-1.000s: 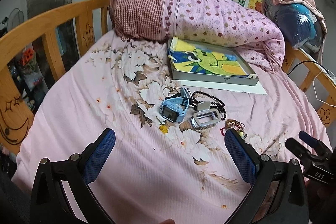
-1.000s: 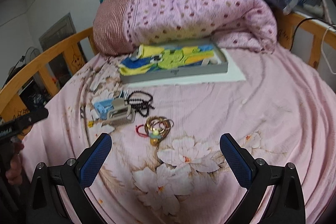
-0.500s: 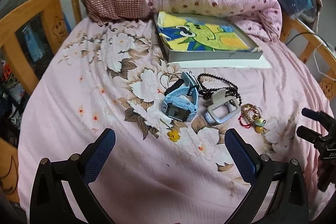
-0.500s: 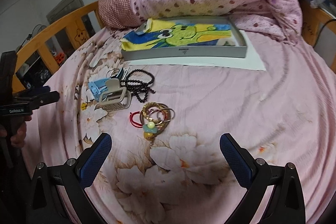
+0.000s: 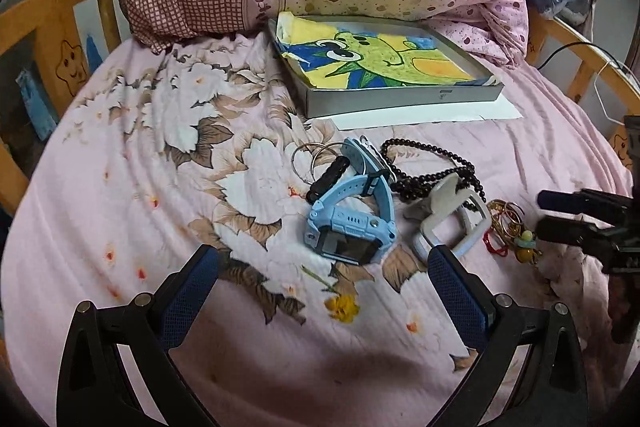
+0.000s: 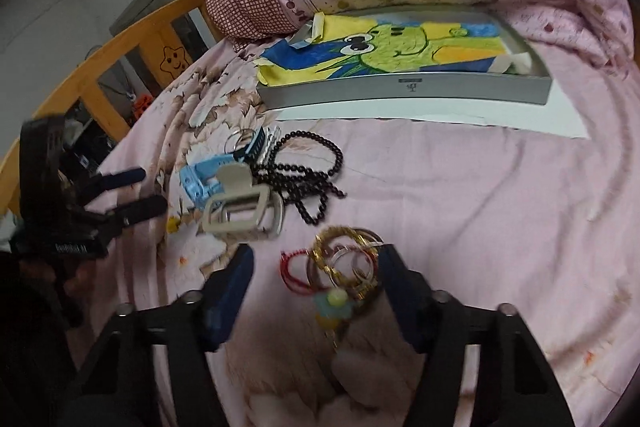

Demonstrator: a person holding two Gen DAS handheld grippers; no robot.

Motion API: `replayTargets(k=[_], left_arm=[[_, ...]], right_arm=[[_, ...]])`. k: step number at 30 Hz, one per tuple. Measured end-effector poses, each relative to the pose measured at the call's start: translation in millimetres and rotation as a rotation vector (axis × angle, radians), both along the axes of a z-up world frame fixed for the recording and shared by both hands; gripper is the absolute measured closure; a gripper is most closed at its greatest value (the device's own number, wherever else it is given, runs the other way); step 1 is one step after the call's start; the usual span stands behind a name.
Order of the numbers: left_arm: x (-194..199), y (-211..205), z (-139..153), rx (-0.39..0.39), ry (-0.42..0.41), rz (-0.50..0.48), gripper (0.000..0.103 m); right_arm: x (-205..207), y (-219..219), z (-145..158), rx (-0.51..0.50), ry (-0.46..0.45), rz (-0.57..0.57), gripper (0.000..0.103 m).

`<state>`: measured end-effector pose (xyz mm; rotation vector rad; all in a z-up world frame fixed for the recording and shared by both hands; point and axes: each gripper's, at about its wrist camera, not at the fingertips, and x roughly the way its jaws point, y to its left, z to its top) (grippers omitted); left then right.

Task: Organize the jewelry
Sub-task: 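Move both tools down toward the blue smartwatch and white-grey watch, then grasp the blue smartwatch with the left tool while the right tool grasps the white-grey watch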

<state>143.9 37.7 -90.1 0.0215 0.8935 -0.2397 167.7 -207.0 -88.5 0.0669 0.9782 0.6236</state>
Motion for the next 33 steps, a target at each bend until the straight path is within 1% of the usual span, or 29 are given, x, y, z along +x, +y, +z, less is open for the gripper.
replayTargets(k=[1, 2, 5, 8, 10, 12, 13, 15, 17, 21, 23, 25, 28, 29, 30, 31, 33], left_arm=[[2, 0, -1, -0.003, 0.001, 0.0, 0.002], [4, 1, -2, -0.01, 0.004, 0.0, 0.004], [8, 2, -6, -0.033, 0.015, -0.015, 0.006], [12, 2, -10, -0.046, 0.025, -0.022, 0.01], [14, 2, -13, -0.058, 0.031, -0.022, 0.012], [17, 2, -14, -0.071, 0.037, -0.027, 0.019], [17, 2, -15, -0.076, 0.041, -0.029, 0.021], [19, 3, -17, -0.085, 0.051, -0.034, 0.028], [21, 2, -19, -0.1, 0.057, -0.044, 0.029], [23, 0, -18, -0.104, 0.046, -0.058, 0.03], [25, -1, -19, -0.106, 0.049, -0.066, 0.03], [27, -2, -22, -0.092, 0.055, -0.068, 0.031], [29, -2, -24, -0.111, 0.066, -0.081, 0.037], [29, -3, -24, -0.113, 0.065, -0.089, 0.042], [28, -5, -23, -0.114, 0.065, -0.097, 0.046], [28, -6, -23, -0.112, 0.065, -0.108, 0.048], [26, -9, -23, -0.097, 0.059, -0.117, 0.048]], right_arm=[[5, 2, 0, 0.012, 0.01, 0.002, 0.058], [7, 4, 0, 0.02, 0.013, 0.001, 0.059], [18, 10, -1, 0.068, 0.051, 0.005, 0.059], [27, 16, -4, 0.102, 0.099, 0.014, 0.059], [30, 22, -7, 0.1, 0.117, 0.025, 0.059], [31, 28, -11, 0.089, 0.139, 0.033, 0.061], [31, 29, -13, 0.089, 0.15, 0.034, 0.066], [34, 32, -18, 0.096, 0.182, 0.03, 0.068], [35, 33, -22, 0.103, 0.202, 0.029, 0.069], [39, 35, -26, 0.102, 0.222, 0.024, 0.071], [42, 35, -28, 0.104, 0.234, 0.018, 0.076], [43, 34, -30, 0.111, 0.247, 0.009, 0.08], [41, 30, -30, 0.127, 0.256, -0.002, 0.085], [40, 30, -30, 0.132, 0.258, -0.004, 0.086], [39, 31, -29, 0.137, 0.261, -0.005, 0.091], [38, 29, -28, 0.144, 0.259, -0.009, 0.092], [36, 29, -26, 0.153, 0.25, -0.009, 0.094]])
